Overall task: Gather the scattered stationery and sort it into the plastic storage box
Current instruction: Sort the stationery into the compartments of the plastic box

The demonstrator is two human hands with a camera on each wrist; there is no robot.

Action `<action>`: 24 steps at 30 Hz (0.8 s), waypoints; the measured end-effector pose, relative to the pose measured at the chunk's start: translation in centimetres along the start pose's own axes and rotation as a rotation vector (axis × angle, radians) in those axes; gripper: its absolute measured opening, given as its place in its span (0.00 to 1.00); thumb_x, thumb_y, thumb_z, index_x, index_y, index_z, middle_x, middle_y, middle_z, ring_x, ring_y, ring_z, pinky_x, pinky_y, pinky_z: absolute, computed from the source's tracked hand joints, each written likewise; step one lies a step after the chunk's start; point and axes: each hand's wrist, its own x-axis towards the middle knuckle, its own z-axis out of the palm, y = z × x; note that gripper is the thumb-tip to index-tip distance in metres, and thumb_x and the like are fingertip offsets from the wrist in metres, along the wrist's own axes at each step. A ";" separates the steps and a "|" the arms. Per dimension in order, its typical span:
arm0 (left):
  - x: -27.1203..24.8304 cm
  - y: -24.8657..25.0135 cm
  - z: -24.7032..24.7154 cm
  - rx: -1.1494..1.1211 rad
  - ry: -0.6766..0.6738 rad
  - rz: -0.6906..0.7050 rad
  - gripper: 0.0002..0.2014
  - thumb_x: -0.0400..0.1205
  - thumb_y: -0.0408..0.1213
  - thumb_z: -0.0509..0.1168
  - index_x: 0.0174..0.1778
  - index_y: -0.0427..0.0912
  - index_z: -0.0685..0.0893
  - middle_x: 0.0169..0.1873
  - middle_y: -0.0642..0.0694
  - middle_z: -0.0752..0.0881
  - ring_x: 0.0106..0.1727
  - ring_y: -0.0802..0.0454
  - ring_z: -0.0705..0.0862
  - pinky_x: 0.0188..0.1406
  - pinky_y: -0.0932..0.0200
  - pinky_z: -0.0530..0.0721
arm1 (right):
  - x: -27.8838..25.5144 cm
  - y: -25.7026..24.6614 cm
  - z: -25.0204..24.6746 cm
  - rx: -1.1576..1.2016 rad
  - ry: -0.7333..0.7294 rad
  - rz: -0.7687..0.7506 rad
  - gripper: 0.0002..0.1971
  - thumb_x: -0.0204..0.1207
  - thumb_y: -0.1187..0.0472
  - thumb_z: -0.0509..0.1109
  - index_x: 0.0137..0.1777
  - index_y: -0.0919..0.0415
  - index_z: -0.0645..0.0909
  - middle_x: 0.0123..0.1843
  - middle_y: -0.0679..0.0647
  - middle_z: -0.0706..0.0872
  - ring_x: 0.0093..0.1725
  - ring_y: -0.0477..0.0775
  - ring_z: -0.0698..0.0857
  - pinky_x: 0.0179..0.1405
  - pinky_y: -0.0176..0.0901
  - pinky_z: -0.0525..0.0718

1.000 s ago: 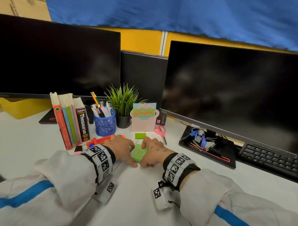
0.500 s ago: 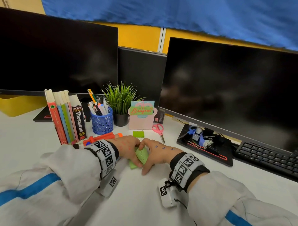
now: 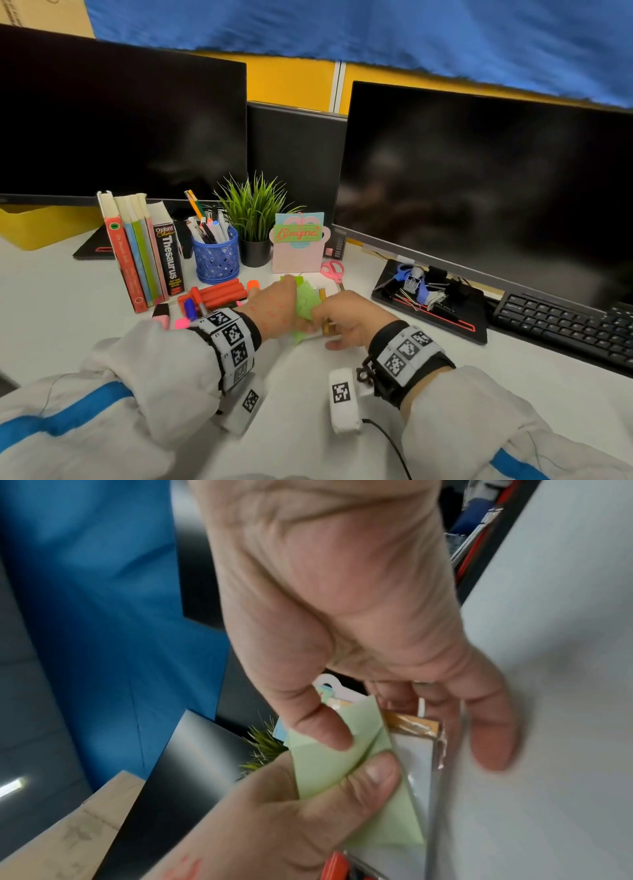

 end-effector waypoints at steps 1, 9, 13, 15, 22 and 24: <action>0.2 0.1 0.1 -0.071 0.039 -0.012 0.37 0.71 0.59 0.78 0.62 0.43 0.67 0.53 0.48 0.79 0.57 0.43 0.83 0.58 0.46 0.78 | -0.1 0.0 -0.2 0.122 0.000 -0.010 0.13 0.69 0.74 0.70 0.53 0.63 0.80 0.52 0.60 0.78 0.51 0.59 0.79 0.52 0.59 0.87; -0.2 0.5 0.2 -0.530 0.064 0.035 0.43 0.68 0.45 0.84 0.71 0.47 0.63 0.60 0.47 0.78 0.61 0.49 0.81 0.57 0.53 0.85 | 0.8 -1.0 -1.5 -0.454 0.277 -0.532 0.16 0.79 0.66 0.69 0.63 0.47 0.84 0.61 0.51 0.84 0.62 0.54 0.84 0.59 0.51 0.85; 0.1 0.5 0.5 -0.631 0.096 0.005 0.31 0.78 0.26 0.71 0.74 0.44 0.64 0.56 0.42 0.82 0.47 0.52 0.83 0.34 0.68 0.81 | 0.6 -1.9 -1.5 -0.715 0.152 -0.489 0.23 0.82 0.66 0.63 0.73 0.43 0.78 0.71 0.51 0.78 0.70 0.57 0.78 0.71 0.53 0.78; -0.1 0.6 1.2 -0.658 0.078 -0.013 0.34 0.78 0.20 0.68 0.76 0.44 0.60 0.49 0.42 0.81 0.39 0.57 0.80 0.23 0.73 0.76 | 0.9 -2.0 -0.9 -0.766 0.045 -0.420 0.30 0.81 0.68 0.61 0.80 0.44 0.69 0.77 0.54 0.74 0.73 0.59 0.76 0.73 0.53 0.77; 0.4 -0.7 2.3 -0.778 0.026 -0.233 0.41 0.77 0.27 0.75 0.79 0.50 0.58 0.57 0.42 0.81 0.53 0.46 0.84 0.34 0.58 0.86 | 3.2 -2.7 -1.9 -0.520 0.111 -0.394 0.25 0.77 0.74 0.60 0.72 0.55 0.75 0.69 0.54 0.81 0.65 0.53 0.80 0.57 0.42 0.80; 0.5 -0.5 2.0 -0.738 0.022 -0.325 0.38 0.81 0.32 0.73 0.80 0.49 0.57 0.57 0.42 0.80 0.53 0.44 0.83 0.34 0.59 0.82 | 4.4 -3.3 -2.3 -0.552 0.171 -0.425 0.24 0.78 0.76 0.58 0.68 0.56 0.80 0.69 0.54 0.83 0.68 0.53 0.80 0.61 0.40 0.78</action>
